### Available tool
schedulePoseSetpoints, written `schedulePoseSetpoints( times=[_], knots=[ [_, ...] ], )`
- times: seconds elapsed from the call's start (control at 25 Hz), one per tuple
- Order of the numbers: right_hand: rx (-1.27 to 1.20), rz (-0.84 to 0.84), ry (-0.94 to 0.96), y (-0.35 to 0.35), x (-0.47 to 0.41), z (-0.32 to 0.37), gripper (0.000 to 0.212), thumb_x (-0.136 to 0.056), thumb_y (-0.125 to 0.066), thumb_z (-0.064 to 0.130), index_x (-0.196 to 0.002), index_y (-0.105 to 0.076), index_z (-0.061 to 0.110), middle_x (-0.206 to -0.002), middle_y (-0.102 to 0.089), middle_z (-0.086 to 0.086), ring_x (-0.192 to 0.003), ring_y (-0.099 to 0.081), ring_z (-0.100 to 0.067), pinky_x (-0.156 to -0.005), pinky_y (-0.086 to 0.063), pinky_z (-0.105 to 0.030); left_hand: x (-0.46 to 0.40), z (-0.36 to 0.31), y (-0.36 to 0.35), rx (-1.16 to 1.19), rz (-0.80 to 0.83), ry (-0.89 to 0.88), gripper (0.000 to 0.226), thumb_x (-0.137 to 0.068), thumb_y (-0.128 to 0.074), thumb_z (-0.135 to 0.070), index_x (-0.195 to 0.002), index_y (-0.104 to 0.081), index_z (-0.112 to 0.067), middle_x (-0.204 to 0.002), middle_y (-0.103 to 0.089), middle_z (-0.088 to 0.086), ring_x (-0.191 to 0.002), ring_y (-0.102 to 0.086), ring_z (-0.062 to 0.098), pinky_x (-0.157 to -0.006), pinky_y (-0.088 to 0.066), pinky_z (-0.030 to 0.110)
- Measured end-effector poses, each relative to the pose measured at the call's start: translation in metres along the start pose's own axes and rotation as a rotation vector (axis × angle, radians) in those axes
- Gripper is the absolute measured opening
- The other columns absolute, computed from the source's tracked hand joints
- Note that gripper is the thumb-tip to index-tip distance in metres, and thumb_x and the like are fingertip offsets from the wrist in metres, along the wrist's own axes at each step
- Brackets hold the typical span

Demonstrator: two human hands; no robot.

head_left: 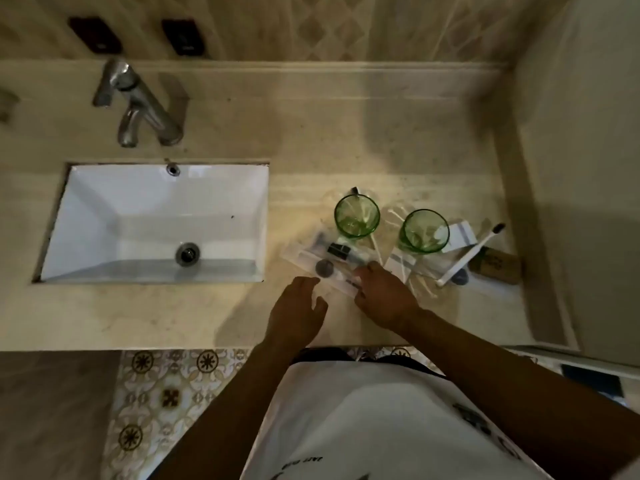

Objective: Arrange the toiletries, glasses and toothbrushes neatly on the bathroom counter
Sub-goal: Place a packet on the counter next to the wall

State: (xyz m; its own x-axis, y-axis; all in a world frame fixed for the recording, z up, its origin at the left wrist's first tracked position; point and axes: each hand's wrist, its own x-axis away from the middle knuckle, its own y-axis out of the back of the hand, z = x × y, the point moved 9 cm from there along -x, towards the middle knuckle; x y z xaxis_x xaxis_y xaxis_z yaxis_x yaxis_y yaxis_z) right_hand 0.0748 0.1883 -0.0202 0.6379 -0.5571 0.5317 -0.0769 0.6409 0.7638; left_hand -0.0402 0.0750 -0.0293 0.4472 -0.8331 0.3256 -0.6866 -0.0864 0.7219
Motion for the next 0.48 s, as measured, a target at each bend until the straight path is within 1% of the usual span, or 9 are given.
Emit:
schedulePoseSetpoints(
  times=[0.12,0.2,0.32,0.36,0.48],
  knots=[
    [0.117,0.003,-0.054,-0.009,0.0,0.006,0.039,-0.092,-0.051,0.017,-0.131,-0.049,0.013,-0.131,-0.046,-0.014,-0.107,-0.061,-0.035,-0.074,-0.045,-0.038,0.006,-0.002,-0.012,-0.038,0.092,-0.058,0.053,-0.095,-0.056,-0.027,-0.144,-0.046,-0.01,-0.143,-0.053,0.013,-0.13,-0.049,0.029,-0.108,-0.037,0.037],
    [0.143,0.007,-0.095,-0.019,0.002,0.004,0.038,-0.094,-0.049,0.019,-0.131,-0.046,0.014,-0.129,-0.047,-0.013,-0.103,-0.062,-0.036,-0.069,-0.043,-0.037,0.012,-0.002,-0.015,-0.029,0.135,-0.076,0.057,-0.095,-0.057,-0.027,-0.147,-0.042,-0.009,-0.145,-0.051,0.015,-0.133,-0.044,0.03,-0.11,-0.034,0.037],
    [0.128,-0.036,-0.144,-0.026,0.005,-0.004,0.03,-0.094,-0.048,0.023,-0.123,-0.047,0.014,-0.117,-0.059,-0.013,-0.099,-0.063,-0.036,-0.073,-0.052,-0.042,0.012,-0.003,-0.01,-0.053,0.125,-0.123,0.056,-0.093,-0.059,-0.025,-0.145,-0.044,-0.01,-0.143,-0.052,0.014,-0.133,-0.044,0.029,-0.11,-0.033,0.037],
    [0.13,-0.057,-0.155,-0.026,0.007,-0.005,0.027,-0.094,-0.048,0.024,-0.119,-0.049,0.013,-0.114,-0.061,-0.013,-0.099,-0.063,-0.035,-0.074,-0.052,-0.043,0.011,-0.003,-0.009,-0.063,0.12,-0.133,0.055,-0.093,-0.06,-0.026,-0.144,-0.046,-0.01,-0.142,-0.054,0.013,-0.132,-0.045,0.029,-0.109,-0.034,0.037],
    [0.134,-0.059,-0.156,-0.028,0.007,-0.004,0.024,-0.092,-0.055,0.022,-0.113,-0.055,0.01,-0.113,-0.058,-0.012,-0.099,-0.063,-0.035,-0.075,-0.052,-0.042,0.003,-0.001,-0.008,-0.053,0.114,-0.132,0.053,-0.091,-0.061,-0.024,-0.141,-0.051,-0.012,-0.138,-0.058,0.011,-0.128,-0.047,0.03,-0.105,-0.037,0.038]
  ],
)
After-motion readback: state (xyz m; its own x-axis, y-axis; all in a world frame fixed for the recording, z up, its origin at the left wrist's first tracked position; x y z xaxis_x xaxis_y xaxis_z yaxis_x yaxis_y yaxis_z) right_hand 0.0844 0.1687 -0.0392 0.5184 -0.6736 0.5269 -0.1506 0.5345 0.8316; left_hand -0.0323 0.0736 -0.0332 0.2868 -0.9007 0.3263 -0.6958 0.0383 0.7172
